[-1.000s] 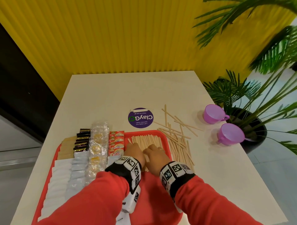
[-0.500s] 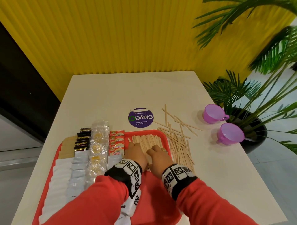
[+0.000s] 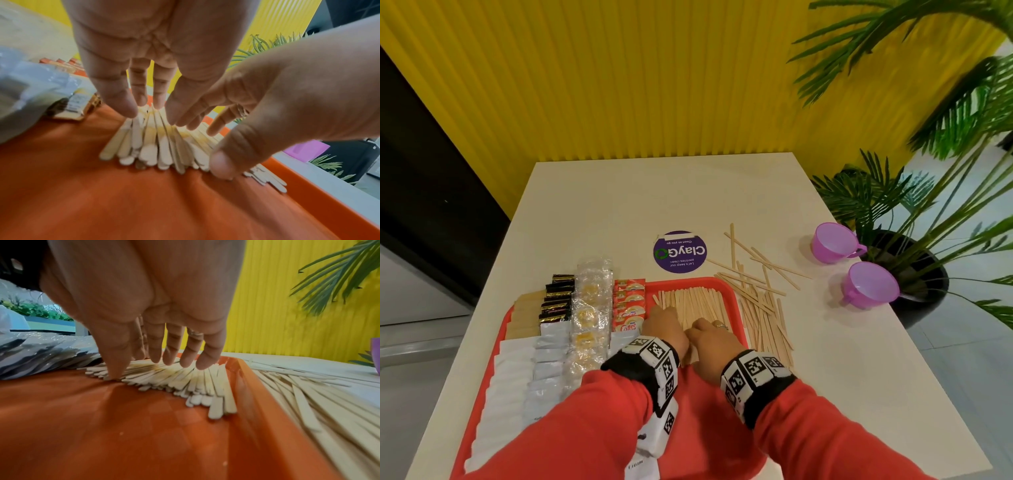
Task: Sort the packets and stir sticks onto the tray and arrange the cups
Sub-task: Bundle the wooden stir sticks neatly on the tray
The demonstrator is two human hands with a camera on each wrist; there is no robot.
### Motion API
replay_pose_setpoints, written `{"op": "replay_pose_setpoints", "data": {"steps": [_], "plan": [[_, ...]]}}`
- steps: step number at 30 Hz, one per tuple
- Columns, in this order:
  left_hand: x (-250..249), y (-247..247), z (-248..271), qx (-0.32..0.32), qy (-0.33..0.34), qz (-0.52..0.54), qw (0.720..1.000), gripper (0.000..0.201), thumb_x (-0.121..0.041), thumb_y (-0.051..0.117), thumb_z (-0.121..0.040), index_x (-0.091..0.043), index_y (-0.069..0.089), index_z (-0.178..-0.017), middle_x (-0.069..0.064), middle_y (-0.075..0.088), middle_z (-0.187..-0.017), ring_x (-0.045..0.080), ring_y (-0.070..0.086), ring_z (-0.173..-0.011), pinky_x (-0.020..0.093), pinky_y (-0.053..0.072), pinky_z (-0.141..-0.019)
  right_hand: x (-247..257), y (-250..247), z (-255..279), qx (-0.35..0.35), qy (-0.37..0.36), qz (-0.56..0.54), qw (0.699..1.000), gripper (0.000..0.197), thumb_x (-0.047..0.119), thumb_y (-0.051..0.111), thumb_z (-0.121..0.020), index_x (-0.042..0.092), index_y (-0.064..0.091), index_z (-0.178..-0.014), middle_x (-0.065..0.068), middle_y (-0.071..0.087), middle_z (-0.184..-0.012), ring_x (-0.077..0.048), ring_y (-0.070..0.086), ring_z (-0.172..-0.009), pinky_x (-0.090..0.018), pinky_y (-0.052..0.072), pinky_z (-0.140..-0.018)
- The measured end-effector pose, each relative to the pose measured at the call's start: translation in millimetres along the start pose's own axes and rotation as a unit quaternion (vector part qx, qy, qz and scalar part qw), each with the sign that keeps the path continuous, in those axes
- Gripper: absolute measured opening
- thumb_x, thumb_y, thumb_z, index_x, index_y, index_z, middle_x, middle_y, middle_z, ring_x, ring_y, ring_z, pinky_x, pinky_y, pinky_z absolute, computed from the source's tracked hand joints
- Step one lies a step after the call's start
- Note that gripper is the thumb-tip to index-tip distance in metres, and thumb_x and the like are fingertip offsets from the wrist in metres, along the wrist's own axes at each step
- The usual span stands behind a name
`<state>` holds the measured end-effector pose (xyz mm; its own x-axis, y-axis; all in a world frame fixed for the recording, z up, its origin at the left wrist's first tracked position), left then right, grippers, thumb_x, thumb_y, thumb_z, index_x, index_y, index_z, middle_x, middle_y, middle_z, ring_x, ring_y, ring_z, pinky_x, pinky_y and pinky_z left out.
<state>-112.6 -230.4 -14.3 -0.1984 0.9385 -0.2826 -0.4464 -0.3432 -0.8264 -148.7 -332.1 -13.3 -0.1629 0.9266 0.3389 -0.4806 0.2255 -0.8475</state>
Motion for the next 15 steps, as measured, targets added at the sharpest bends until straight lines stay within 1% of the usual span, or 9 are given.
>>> {"op": "replay_pose_setpoints", "data": {"steps": [2,4,6,8,10,13,15], "plan": [[0.3,0.9,-0.4,0.001,-0.008,-0.004,1.0,0.032,-0.008,0.05,-0.085,-0.008,0.054,-0.116,0.013,0.04,-0.129,0.03,0.054,-0.108,0.036,0.049,-0.09,1.3,-0.2,1.3,0.002,-0.001,0.001,1.0,0.041,0.019,0.053,-0.087,0.017,0.047,-0.128,-0.004,0.043,-0.129,-0.029,0.04,-0.119,-0.042,0.041,-0.097],[0.7,1.9,-1.7,0.003,-0.008,-0.006,1.0,0.032,-0.01,0.049,-0.086,-0.007,0.053,-0.118,0.014,0.037,-0.134,0.03,0.054,-0.109,0.036,0.048,-0.09,3.8,-0.8,2.2,-0.016,-0.009,-0.005,1.0,0.041,0.027,0.051,-0.089,0.016,0.046,-0.129,-0.004,0.043,-0.13,-0.031,0.041,-0.12,-0.042,0.04,-0.097],[1.8,1.7,-2.7,0.003,-0.013,-0.003,1.0,0.032,-0.009,0.047,-0.088,-0.006,0.052,-0.119,0.014,0.035,-0.136,0.03,0.053,-0.111,0.035,0.047,-0.092,6.0,-0.5,2.0,-0.02,-0.017,-0.003,1.0,0.045,0.033,0.052,-0.089,0.017,0.045,-0.131,-0.004,0.042,-0.132,-0.031,0.041,-0.121,-0.042,0.04,-0.098],[2.7,1.7,-3.4,0.001,-0.017,-0.004,1.0,0.031,-0.008,0.046,-0.089,-0.006,0.052,-0.12,0.014,0.035,-0.136,0.029,0.053,-0.113,0.034,0.046,-0.093,6.3,1.6,1.4,0.002,-0.016,0.011,1.0,0.052,0.037,0.056,-0.086,0.018,0.042,-0.133,-0.003,0.04,-0.135,-0.03,0.038,-0.124,-0.043,0.039,-0.1],[2.5,2.0,-4.2,-0.004,-0.013,-0.008,1.0,0.031,-0.007,0.045,-0.09,-0.005,0.052,-0.12,0.014,0.035,-0.136,0.028,0.053,-0.113,0.033,0.045,-0.093,5.6,3.8,-0.1,0.017,-0.007,0.024,1.0,0.055,0.036,0.058,-0.085,0.018,0.04,-0.133,-0.003,0.038,-0.137,-0.03,0.036,-0.125,-0.043,0.038,-0.1],[2.7,0.4,-6.1,-0.012,-0.017,-0.008,1.0,0.031,-0.007,0.044,-0.091,-0.005,0.052,-0.12,0.014,0.037,-0.135,0.027,0.053,-0.112,0.03,0.045,-0.088,5.2,3.5,-3.3,-0.013,0.003,0.02,1.0,0.043,0.023,0.053,-0.089,0.016,0.042,-0.13,-0.003,0.04,-0.133,-0.031,0.038,-0.124,-0.043,0.04,-0.097],[3.9,-1.1,-8.5,-0.015,-0.022,-0.006,1.0,0.032,-0.006,0.044,-0.09,-0.006,0.052,-0.121,0.014,0.038,-0.134,0.026,0.053,-0.113,0.03,0.045,-0.087,5.3,3.4,-4.1,-0.014,0.003,0.013,1.0,0.044,0.022,0.054,-0.088,0.016,0.042,-0.13,-0.004,0.04,-0.133,-0.031,0.038,-0.124,-0.043,0.041,-0.097]]}}
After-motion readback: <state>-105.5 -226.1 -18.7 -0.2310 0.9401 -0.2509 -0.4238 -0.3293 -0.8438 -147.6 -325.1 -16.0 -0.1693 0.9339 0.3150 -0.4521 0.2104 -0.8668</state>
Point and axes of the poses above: each hand's wrist, its own z-axis away from the middle knuckle, its own y-axis out of the palm, x = y × z, the point moved 2 cm from there along -z, towards the middle knuckle
